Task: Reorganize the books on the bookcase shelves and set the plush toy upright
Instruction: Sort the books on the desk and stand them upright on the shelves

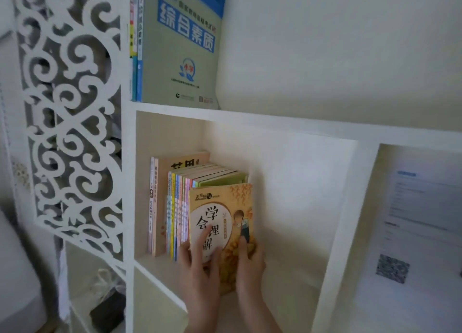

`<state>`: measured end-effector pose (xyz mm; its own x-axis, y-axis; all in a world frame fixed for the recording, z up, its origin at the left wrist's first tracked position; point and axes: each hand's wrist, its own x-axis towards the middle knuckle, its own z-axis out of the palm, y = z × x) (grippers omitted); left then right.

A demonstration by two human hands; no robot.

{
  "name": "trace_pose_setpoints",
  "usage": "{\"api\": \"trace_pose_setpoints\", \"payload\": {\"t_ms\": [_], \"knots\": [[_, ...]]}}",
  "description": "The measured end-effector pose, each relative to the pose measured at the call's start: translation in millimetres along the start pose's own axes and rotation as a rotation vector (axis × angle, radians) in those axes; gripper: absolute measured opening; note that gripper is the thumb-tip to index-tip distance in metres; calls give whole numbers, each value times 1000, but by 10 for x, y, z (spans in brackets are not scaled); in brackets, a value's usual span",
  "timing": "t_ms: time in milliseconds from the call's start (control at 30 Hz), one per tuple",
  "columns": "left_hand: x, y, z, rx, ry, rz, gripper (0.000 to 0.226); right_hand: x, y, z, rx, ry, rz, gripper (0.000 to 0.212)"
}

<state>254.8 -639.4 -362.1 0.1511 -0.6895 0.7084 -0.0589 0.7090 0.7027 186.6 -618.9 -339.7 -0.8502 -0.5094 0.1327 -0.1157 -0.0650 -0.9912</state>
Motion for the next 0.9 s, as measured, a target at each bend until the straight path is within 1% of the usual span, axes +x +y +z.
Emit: {"api": "trace_pose_setpoints", "payload": {"t_ms": [67,100,200,267,333,400,500,567,600,667,700,733,800,833,900], "knots": [[13,-90,31,41,15,45,74,65,15,53,-66,12,13,37],[19,-120,48,74,18,59,73,102,30,85,-98,27,18,41],[1,-120,108,156,6,109,59,194,58,175,-175,94,26,56],[12,-138,151,217,-35,172,57,245,60,215,-244,138,45,65],[71,-209,172,264,-111,240,57,297,68,228,-282,177,49,65],[121,-312,187,247,-168,277,55,333,101,254,-271,183,32,61],[164,-328,190,279,-188,281,53,293,162,277,-369,181,6,59],[162,-259,224,314,-175,275,60,245,225,232,-468,163,-17,54],[155,-233,230,320,-164,255,66,226,264,202,-489,125,-46,50],[162,-230,257,341,-116,239,81,205,316,149,-450,16,-124,45],[169,-251,267,345,-92,233,92,199,321,135,-426,-26,-144,46],[165,-282,273,326,-61,233,96,200,319,127,-413,-55,-149,48],[155,-371,284,311,-45,267,89,212,320,139,-435,-95,-161,53],[163,-393,293,356,-53,272,97,219,311,149,-461,-110,-172,55],[178,-419,319,478,-82,257,122,238,301,174,-482,-131,-168,58]]}}
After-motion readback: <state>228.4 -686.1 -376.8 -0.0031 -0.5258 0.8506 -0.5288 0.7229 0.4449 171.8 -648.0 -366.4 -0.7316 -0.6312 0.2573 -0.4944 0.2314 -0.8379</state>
